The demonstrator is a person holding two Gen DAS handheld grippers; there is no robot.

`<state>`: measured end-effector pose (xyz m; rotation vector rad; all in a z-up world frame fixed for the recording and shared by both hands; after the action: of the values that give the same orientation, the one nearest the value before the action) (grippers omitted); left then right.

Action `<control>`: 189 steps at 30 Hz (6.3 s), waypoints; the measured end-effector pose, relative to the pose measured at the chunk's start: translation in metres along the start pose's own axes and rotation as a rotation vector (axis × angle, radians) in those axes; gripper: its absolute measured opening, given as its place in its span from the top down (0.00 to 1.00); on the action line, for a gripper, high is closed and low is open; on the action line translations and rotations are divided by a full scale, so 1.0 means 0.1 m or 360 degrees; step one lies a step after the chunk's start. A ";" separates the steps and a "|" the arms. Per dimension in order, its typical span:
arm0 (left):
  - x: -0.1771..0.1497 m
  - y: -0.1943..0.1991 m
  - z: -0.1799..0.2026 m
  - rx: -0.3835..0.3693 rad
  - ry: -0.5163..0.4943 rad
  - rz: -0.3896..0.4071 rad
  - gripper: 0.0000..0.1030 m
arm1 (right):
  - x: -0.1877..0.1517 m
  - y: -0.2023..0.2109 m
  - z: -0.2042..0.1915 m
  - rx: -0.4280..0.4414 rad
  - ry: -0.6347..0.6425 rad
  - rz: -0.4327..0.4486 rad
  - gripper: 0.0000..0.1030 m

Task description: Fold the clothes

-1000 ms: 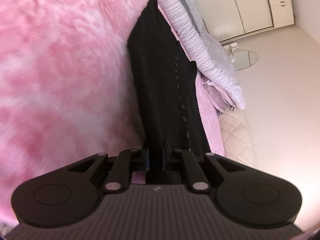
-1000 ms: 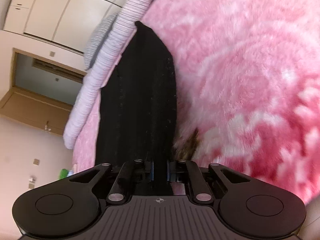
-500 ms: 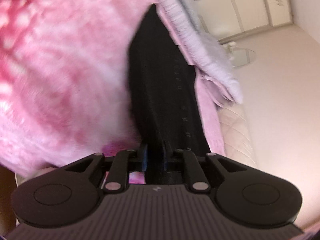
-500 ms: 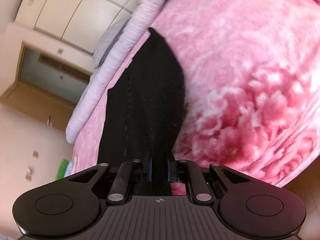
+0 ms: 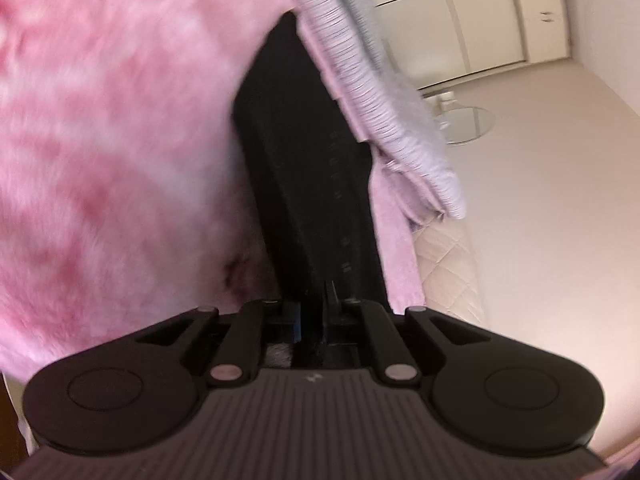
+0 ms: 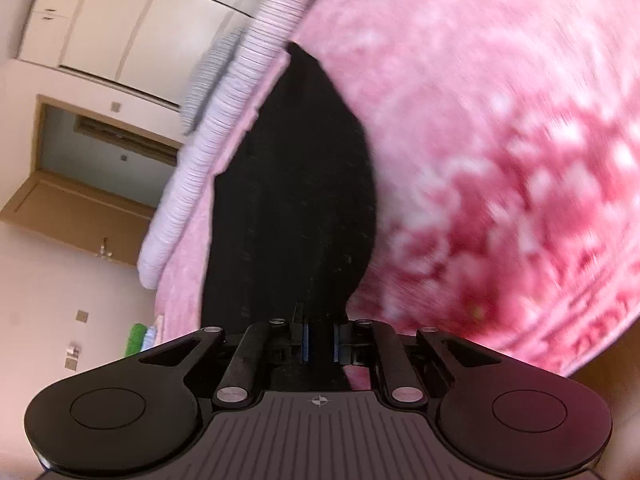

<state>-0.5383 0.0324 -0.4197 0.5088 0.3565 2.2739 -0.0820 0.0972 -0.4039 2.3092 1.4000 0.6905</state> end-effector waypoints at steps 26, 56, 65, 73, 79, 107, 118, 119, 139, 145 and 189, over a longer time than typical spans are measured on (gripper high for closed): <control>0.07 0.60 0.48 0.0026 -0.0226 -0.0016 0.95 | -0.24 0.49 -0.67 0.0105 0.0278 -0.0108 0.91; 1.17 -0.88 0.07 0.0506 -0.0507 -0.0296 0.64 | 1.15 -0.65 -0.16 -0.0131 0.0312 -0.0173 0.46; 1.14 -0.68 0.25 0.0442 -0.0684 -0.0117 0.92 | 1.09 -0.79 -0.41 -0.0350 0.0708 -0.0143 0.92; 1.43 -0.64 0.36 0.0379 -0.0753 0.0032 0.92 | 1.34 -0.83 -0.80 -0.0341 0.0960 0.0051 0.92; 1.52 -0.97 -0.04 0.0544 -0.0655 -0.0077 0.91 | 1.47 -1.24 -0.33 -0.0470 0.0763 -0.0109 0.91; 0.43 0.15 -0.32 0.0108 0.0636 0.0327 0.56 | 0.25 -0.04 0.11 -0.0002 -0.0511 0.0334 0.51; 0.65 -0.21 -0.27 0.0299 0.0292 0.0274 0.92 | 0.54 -0.33 0.05 -0.0169 -0.0398 0.0398 0.92; 0.69 -0.18 -0.22 0.0311 0.0226 0.0262 0.92 | 0.59 -0.29 -0.02 -0.0201 -0.0292 0.0400 0.92; 0.49 -0.01 0.47 0.1031 -0.0573 0.0199 0.72 | 0.50 -0.10 -0.61 -0.0992 0.0686 0.0427 0.80; 0.46 -0.25 0.54 0.0863 -0.0618 0.0132 0.72 | 0.40 -0.32 -0.67 -0.0885 0.0881 0.0397 0.80; -0.74 0.23 1.23 0.1388 -0.1137 0.0100 0.60 | -0.77 -0.01 -1.13 -0.1068 0.1021 0.0325 0.80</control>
<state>-0.4488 -0.0254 -0.3203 1.7116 0.9505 1.7306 -0.1778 0.0344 -0.3291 1.7522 0.9154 1.7637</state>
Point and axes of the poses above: each gripper's, at about its wrist camera, not at the fingertips, and y roughly against the way its jaws point, z to its right, x to its top, the point moved 7 cm from there along -y, roughly the way its jaws point, and after that the axes turned 6 degrees about -z, right-handed, at the moved point
